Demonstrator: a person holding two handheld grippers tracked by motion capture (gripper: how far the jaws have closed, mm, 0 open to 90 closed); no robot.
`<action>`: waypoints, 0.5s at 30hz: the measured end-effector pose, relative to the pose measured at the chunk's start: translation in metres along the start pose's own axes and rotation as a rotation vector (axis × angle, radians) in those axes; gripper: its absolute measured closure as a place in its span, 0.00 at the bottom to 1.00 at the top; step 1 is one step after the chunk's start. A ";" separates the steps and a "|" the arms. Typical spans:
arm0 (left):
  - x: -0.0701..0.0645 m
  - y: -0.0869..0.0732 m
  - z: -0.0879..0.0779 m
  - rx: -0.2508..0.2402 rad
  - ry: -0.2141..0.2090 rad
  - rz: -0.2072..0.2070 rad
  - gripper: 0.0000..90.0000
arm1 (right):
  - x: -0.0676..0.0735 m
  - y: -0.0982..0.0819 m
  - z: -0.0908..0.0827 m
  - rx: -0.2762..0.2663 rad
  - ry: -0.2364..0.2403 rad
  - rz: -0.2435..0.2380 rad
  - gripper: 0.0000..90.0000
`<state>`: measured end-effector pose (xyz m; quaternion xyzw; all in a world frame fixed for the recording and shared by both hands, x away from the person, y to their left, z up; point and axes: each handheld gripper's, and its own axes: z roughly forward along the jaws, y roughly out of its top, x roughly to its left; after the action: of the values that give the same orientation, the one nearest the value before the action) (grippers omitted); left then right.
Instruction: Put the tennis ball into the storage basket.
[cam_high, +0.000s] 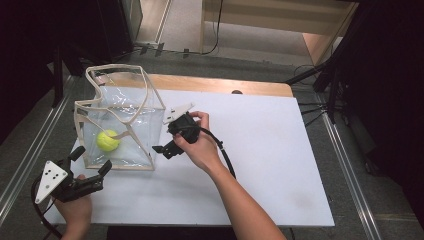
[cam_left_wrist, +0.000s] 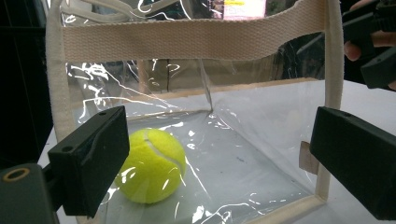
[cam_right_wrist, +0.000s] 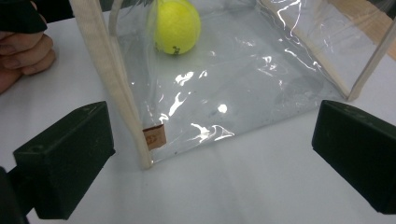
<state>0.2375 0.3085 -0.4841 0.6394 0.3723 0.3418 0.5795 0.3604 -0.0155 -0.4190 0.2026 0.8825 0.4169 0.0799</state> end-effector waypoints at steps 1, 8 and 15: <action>0.000 0.000 0.000 0.001 0.000 0.000 0.06 | 0.001 -0.003 0.000 -0.006 -0.003 0.001 0.00; 0.000 0.000 0.000 0.003 0.001 0.003 0.06 | 0.003 -0.025 -0.005 -0.027 -0.018 0.007 0.00; 0.000 0.000 0.000 0.004 0.001 0.005 0.06 | 0.002 -0.043 -0.016 -0.048 -0.036 0.029 0.00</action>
<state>0.2374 0.3081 -0.4841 0.6414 0.3716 0.3426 0.5772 0.3409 -0.0504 -0.4421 0.2210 0.8675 0.4355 0.0944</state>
